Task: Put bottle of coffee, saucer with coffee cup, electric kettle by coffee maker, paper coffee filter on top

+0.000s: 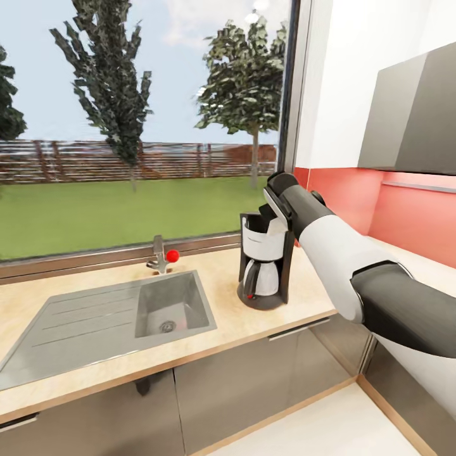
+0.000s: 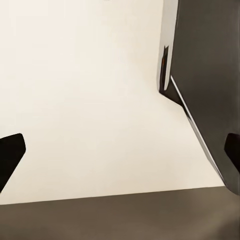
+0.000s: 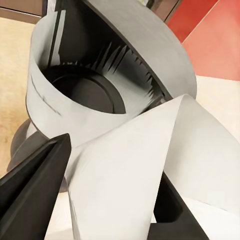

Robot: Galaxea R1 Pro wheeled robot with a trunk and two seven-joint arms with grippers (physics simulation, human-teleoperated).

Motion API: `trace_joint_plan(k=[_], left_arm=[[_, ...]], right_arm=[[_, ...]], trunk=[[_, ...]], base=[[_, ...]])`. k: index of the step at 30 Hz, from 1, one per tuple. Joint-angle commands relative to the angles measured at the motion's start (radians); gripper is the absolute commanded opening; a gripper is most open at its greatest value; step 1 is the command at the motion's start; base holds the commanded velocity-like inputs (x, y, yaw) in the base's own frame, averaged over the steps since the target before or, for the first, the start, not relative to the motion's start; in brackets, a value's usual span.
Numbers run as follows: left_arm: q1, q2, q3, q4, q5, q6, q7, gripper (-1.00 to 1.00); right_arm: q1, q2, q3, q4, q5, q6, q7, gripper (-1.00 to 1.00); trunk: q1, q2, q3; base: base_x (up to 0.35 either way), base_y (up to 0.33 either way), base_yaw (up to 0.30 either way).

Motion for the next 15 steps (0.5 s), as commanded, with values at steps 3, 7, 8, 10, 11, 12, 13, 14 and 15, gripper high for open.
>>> trace_joint_plan(k=[3, 7, 8, 10, 11, 12, 13, 14, 15], left_arm=[[0.000, -0.001, 0.008, 0.001, -0.009, 0.003, 0.001, 1.00], [0.000, -0.009, 0.008, 0.001, -0.008, 0.003, 0.001, 1.00], [0.000, -0.009, 0.008, 0.001, -0.008, 0.002, 0.001, 1.00], [0.000, -0.010, 0.008, 0.001, -0.007, 0.003, 0.001, 1.00], [0.000, -0.011, 0.008, 0.001, -0.007, 0.002, 0.001, 1.00], [0.000, -0.012, 0.008, 0.001, -0.007, 0.002, 0.001, 1.00], [0.000, -0.013, 0.008, 0.001, -0.007, 0.002, 0.001, 1.00], [0.000, -0.014, 0.008, 0.001, -0.007, 0.003, 0.001, 1.00], [0.000, -0.014, 0.008, 0.001, -0.007, 0.003, 0.001, 1.00]], right_arm=[[0.000, 0.000, 0.004, 0.000, -0.001, 0.004, -0.004, -1.00], [0.000, 0.000, 0.005, 0.007, 0.001, 0.005, -0.004, -1.00], [0.000, 0.000, 0.005, 0.009, 0.001, 0.006, -0.004, -1.00], [0.000, 0.000, 0.005, 0.009, 0.001, 0.006, -0.004, -1.00], [0.000, 0.000, 0.006, 0.009, 0.001, 0.006, -0.005, -1.00], [0.000, 0.000, 0.007, 0.008, 0.001, 0.006, -0.005, -1.00], [0.000, 0.000, 0.009, 0.006, 0.002, 0.006, -0.006, -1.00], [0.000, 0.000, 0.011, 0.005, 0.002, 0.006, -0.007, -1.00], [0.000, 0.000, 0.012, 0.003, 0.002, 0.006, -0.007, -1.00]], trunk=[[0.000, 0.000, 0.000], [0.000, 0.000, 0.000], [0.000, 0.000, 0.000], [0.000, 0.000, 0.000], [0.000, 0.000, 0.000], [0.000, 0.000, 0.000], [0.000, 0.000, 0.000], [0.000, 0.000, 0.000], [0.000, 0.000, 0.000]], base=[[0.146, 0.000, 0.000], [0.222, 0.000, 0.000], [0.060, 0.000, 0.000], [0.032, 0.000, 0.000], [0.016, 0.000, 0.000], [0.008, 0.000, 0.000], [0.004, 0.000, 0.000], [0.003, 0.000, 0.000], [0.002, 0.000, 0.000]])
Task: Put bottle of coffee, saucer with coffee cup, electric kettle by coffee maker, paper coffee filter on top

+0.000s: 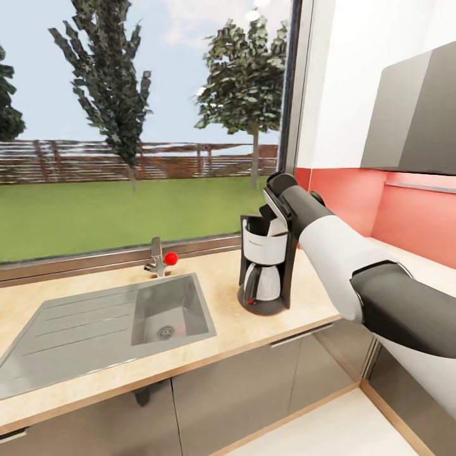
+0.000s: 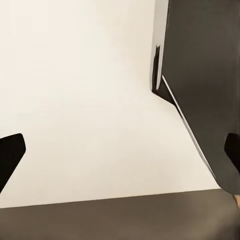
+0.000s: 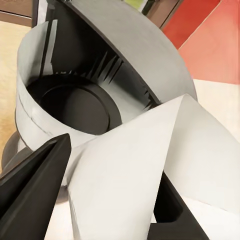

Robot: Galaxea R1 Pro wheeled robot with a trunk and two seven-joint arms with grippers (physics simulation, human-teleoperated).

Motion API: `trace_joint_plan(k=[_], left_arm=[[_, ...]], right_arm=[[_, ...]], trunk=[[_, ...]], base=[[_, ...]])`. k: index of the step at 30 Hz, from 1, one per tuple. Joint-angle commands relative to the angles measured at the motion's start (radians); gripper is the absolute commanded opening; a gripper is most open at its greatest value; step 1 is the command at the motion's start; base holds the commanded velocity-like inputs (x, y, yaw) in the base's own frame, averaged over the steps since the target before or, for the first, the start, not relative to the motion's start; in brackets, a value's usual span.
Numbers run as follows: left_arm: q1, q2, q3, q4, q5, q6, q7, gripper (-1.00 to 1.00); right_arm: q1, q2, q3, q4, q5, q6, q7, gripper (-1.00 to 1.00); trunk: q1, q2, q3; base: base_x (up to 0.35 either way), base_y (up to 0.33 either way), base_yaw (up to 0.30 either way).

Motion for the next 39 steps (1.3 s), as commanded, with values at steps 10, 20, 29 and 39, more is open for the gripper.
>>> trace_joint_plan(k=[10, 20, 29, 39], left_arm=[[0.000, 0.000, 0.008, -0.001, -0.010, 0.003, 0.002, 1.00], [0.000, 0.000, 0.008, -0.001, -0.010, 0.002, 0.002, 1.00], [0.000, 0.000, 0.007, 0.000, -0.010, 0.001, 0.002, 1.00], [0.000, -0.001, 0.007, 0.000, -0.010, 0.001, 0.000, 1.00]], right_arm=[[0.000, 0.000, 0.005, 0.000, 0.042, 0.004, -0.019, -1.00], [0.000, 0.000, 0.005, 0.004, 0.040, 0.001, -0.151, -1.00], [0.000, 0.000, 0.005, 0.009, 0.038, 0.000, -0.155, -1.00], [0.000, 0.000, 0.005, 0.010, 0.039, 0.001, -0.155, -1.00]], trunk=[[0.000, 0.000, 0.000], [0.000, 0.000, 0.000], [0.000, 0.000, 0.000], [0.000, 0.000, 0.000]], base=[[0.000, 0.000, 0.000], [0.010, 0.007, 0.000], [0.096, 0.123, 0.000], [0.170, 0.002, 0.000]])
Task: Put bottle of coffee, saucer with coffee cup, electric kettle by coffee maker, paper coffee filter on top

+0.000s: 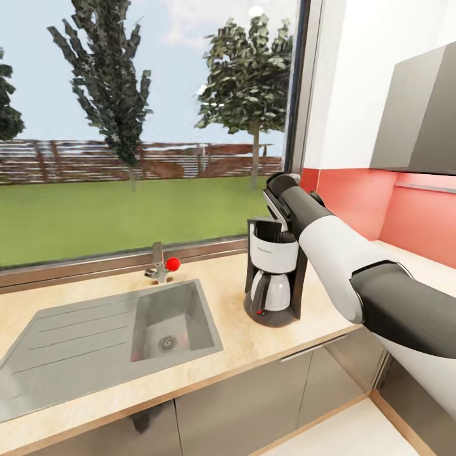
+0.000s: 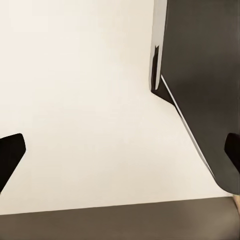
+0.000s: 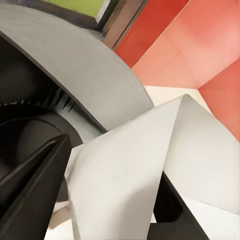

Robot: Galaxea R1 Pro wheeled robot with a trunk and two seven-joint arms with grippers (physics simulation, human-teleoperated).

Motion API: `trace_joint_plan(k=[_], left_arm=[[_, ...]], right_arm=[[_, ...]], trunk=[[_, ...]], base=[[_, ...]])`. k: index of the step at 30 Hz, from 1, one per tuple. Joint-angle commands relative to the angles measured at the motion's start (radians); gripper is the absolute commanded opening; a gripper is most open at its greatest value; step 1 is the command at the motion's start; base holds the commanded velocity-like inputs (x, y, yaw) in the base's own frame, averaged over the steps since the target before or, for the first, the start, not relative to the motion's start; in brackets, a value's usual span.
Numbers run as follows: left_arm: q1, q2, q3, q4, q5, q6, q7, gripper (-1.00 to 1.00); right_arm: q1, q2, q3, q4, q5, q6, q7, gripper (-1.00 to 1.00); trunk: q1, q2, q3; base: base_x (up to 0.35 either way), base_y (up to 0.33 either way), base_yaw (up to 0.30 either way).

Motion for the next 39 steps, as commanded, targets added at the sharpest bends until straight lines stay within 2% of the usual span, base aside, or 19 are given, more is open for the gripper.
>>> trace_joint_plan(k=[1, 9, 17, 39], left_arm=[[0.000, 0.000, 0.008, -0.001, -0.010, 0.003, 0.002, 1.00], [0.000, 0.000, 0.009, -0.001, -0.010, 0.003, 0.005, 1.00], [0.000, 0.000, 0.009, -0.001, -0.010, 0.003, 0.006, 1.00], [0.000, 0.000, 0.009, -0.001, -0.010, 0.003, 0.006, 1.00]], right_arm=[[0.000, 0.000, 0.003, 0.000, 0.001, 0.004, -0.001, -1.00], [0.000, 0.000, 0.004, 0.043, 0.000, 0.004, -0.001, -1.00], [0.000, 0.000, 0.004, 0.045, -0.001, 0.003, -0.001, -1.00], [0.000, 0.000, 0.003, 0.050, 0.000, 0.003, -0.001, -1.00]], trunk=[[0.000, 0.000, 0.000], [0.000, 0.000, 0.000], [0.000, 0.000, 0.000], [0.000, 0.000, 0.000]], base=[[0.024, 0.000, 0.000], [0.003, 0.008, 0.000], [0.000, 0.210, 0.000], [0.045, 0.005, 0.000]])
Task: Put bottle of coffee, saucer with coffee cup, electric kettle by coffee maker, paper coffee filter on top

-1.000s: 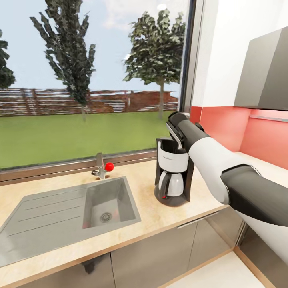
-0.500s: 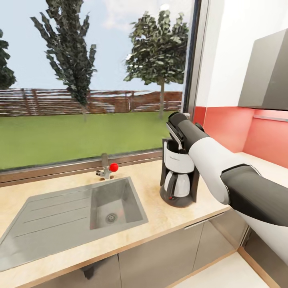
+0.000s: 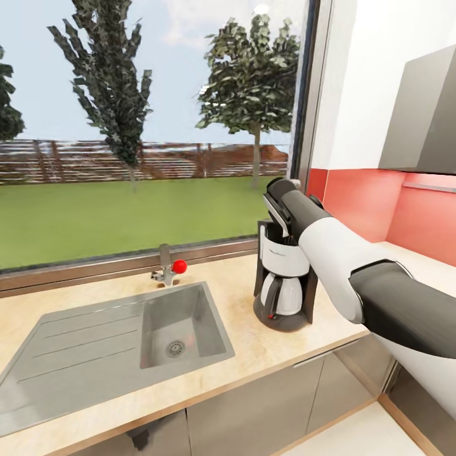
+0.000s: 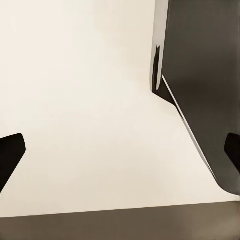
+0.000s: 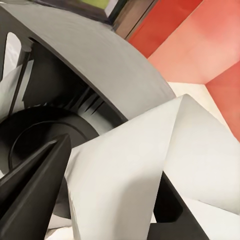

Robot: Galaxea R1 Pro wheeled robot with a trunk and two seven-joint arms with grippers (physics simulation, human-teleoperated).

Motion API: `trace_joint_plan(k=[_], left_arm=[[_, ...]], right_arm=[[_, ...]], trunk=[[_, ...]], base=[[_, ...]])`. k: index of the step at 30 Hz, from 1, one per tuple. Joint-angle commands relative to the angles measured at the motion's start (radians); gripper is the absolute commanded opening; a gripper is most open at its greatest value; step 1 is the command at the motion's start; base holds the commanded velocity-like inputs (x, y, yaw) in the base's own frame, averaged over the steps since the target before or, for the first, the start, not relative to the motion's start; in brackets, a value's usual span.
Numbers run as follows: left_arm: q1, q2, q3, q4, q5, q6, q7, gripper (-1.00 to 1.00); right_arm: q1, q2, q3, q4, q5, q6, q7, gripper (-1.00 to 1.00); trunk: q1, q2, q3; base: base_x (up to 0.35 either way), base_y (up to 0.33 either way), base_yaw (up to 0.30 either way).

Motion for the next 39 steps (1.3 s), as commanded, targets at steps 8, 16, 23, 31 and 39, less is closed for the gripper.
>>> trace_joint_plan(k=[8, 16, 23, 31, 39], left_arm=[[0.000, 0.000, 0.009, 0.001, -0.011, 0.003, 0.002, 1.00], [0.000, 0.000, 0.008, 0.001, -0.011, 0.002, 0.002, 1.00], [0.000, 0.000, 0.008, 0.001, -0.011, 0.001, 0.002, 1.00], [0.000, 0.000, 0.009, 0.001, -0.011, 0.001, 0.002, 1.00], [0.000, 0.000, 0.009, 0.001, -0.011, 0.001, 0.002, 1.00]], right_arm=[[0.000, 0.000, 0.004, 0.030, 0.000, 0.004, -0.002, -1.00], [0.000, 0.000, 0.004, 0.031, 0.000, 0.004, -0.002, -1.00], [0.000, 0.000, 0.004, 0.031, 0.000, 0.004, -0.002, -1.00], [0.000, 0.000, 0.004, 0.031, 0.000, 0.004, -0.002, -1.00], [0.000, 0.000, 0.004, 0.031, 0.000, 0.004, -0.002, -1.00]], trunk=[[0.000, 0.000, 0.000], [0.000, 0.000, 0.000], [0.000, 0.000, 0.000], [0.000, 0.000, 0.000], [0.000, 0.000, 0.000]], base=[[0.019, 0.000, 0.000], [0.077, 0.000, 0.000], [0.034, 0.040, 0.000], [0.015, 0.045, 0.000], [0.019, 0.025, 0.000]])
